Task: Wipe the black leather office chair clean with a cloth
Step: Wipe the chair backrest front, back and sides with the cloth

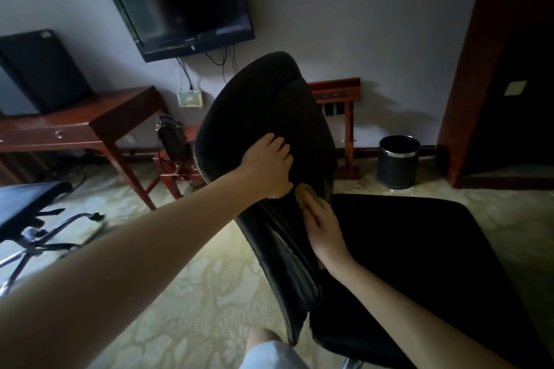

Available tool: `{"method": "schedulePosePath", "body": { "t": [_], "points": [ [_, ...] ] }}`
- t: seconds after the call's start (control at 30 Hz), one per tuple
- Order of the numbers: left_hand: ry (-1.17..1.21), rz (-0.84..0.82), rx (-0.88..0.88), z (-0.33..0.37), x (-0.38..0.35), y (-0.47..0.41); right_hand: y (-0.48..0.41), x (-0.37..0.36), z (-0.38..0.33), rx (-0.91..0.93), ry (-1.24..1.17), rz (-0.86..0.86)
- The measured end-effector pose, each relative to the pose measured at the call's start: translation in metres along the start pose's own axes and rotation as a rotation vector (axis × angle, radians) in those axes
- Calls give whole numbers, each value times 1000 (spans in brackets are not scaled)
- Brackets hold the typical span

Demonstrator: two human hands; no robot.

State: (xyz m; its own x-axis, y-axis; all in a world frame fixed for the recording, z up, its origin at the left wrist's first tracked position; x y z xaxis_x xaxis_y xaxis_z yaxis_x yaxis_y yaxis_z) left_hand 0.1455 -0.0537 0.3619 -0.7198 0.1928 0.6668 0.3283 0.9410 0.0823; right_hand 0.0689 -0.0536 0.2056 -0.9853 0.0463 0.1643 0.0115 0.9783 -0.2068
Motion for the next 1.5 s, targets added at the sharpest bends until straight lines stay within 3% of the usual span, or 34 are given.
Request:
{"method": "schedulePosePath", "body": {
  "t": [0.2,0.47,0.73,0.93,1.07,1.13,1.2,1.27,1.33,1.4,1.5],
  "points": [
    [10,106,9,1,3,-1,26,0,-24,139,17,111],
    [-92,118,48,48,3,7,36,6,-36,67,-113,64],
    [-96,160,163,63,-8,-12,-1,0,5,14,-133,22],
    [-7,242,135,59,-25,-39,-80,-9,20,196,79,63],
    [16,141,112,69,-44,-66,-122,-18,95,50,161,70],
    [75,77,135,81,-50,-79,-109,-4,81,-72,-30,65],
    [192,35,118,96,-53,-89,-95,6,60,-294,-368,7],
    [466,-34,67,110,-54,-100,-85,14,58,-554,-710,-13],
    [719,-174,60,119,-50,-106,-79,25,59,-695,-1003,-15],
    [826,-294,91,123,-47,-115,-75,32,63,-789,-1272,-9],
    [883,-298,96,127,-40,-131,-64,39,71,-759,-1256,-58]
  ]
}}
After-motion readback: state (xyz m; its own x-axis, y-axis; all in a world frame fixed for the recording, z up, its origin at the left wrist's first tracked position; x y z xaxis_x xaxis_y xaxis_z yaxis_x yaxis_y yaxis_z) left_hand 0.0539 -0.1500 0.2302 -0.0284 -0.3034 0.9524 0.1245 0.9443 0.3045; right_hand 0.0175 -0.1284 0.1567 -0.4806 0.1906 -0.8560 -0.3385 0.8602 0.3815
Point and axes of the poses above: each hand's wrist, its own y-axis away from the middle knuckle, its own x-axis out of the back of the hand, z = x × y, the point moved 6 cm from there along -y, towards the middle knuckle, and after that the axes turned 10 degrees about z, right-handed, at the moved point
